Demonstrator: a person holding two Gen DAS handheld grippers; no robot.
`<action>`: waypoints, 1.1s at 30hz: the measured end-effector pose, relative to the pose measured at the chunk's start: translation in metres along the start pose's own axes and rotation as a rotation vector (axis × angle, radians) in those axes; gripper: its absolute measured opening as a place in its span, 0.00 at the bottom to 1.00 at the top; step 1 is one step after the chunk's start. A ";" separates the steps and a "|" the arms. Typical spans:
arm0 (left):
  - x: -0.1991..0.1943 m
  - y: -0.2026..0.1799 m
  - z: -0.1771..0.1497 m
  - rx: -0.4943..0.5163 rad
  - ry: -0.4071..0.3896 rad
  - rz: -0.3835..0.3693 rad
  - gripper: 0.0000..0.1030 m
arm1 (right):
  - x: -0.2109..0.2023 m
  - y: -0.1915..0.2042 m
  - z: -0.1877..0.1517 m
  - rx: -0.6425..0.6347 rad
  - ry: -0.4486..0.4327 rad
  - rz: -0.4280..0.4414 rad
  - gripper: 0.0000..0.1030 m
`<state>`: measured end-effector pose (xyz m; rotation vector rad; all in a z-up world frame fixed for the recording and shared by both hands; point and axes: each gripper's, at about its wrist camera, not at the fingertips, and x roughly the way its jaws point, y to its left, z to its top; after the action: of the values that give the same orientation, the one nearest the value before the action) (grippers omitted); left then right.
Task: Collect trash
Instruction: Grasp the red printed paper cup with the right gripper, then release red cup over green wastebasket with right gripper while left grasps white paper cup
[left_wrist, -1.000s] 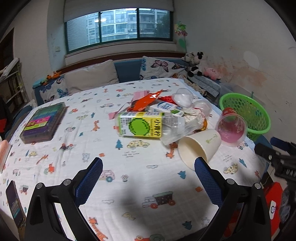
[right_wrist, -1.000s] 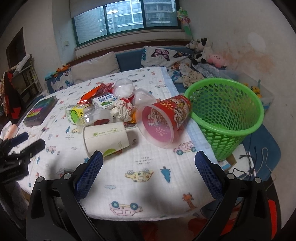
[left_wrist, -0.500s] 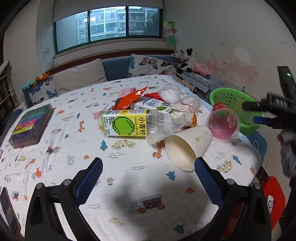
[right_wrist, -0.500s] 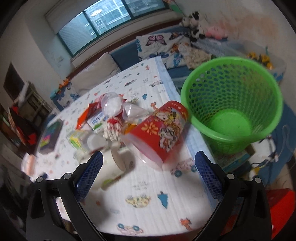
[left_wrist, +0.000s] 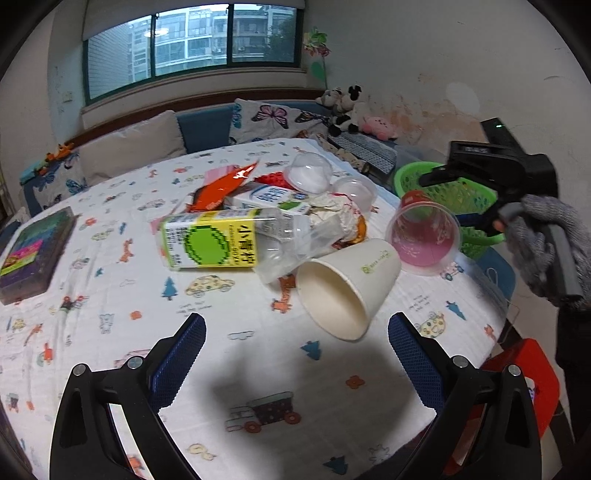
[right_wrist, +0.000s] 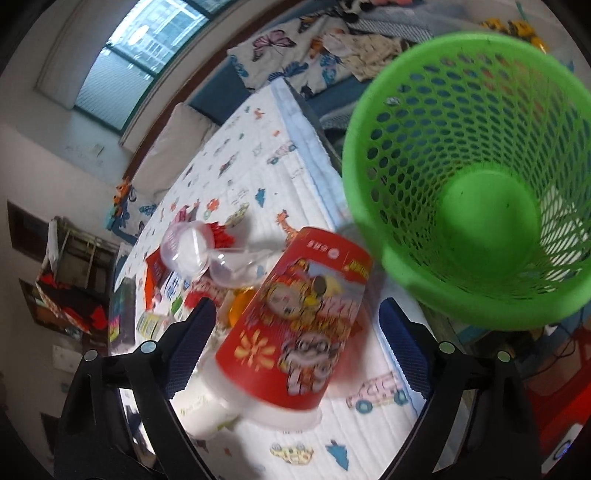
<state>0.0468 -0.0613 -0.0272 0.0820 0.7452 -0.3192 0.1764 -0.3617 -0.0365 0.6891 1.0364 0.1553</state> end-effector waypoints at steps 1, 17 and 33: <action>0.002 -0.001 0.000 0.003 0.000 -0.007 0.93 | 0.003 -0.002 0.001 0.010 0.007 0.001 0.86; 0.041 -0.013 0.011 -0.013 0.070 -0.208 0.69 | 0.018 -0.015 0.008 0.085 0.047 0.075 0.68; 0.070 -0.025 0.010 -0.023 0.112 -0.295 0.27 | -0.050 0.023 -0.017 -0.155 -0.166 -0.013 0.62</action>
<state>0.0933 -0.1051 -0.0663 -0.0327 0.8729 -0.5910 0.1411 -0.3576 0.0082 0.5453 0.8604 0.1625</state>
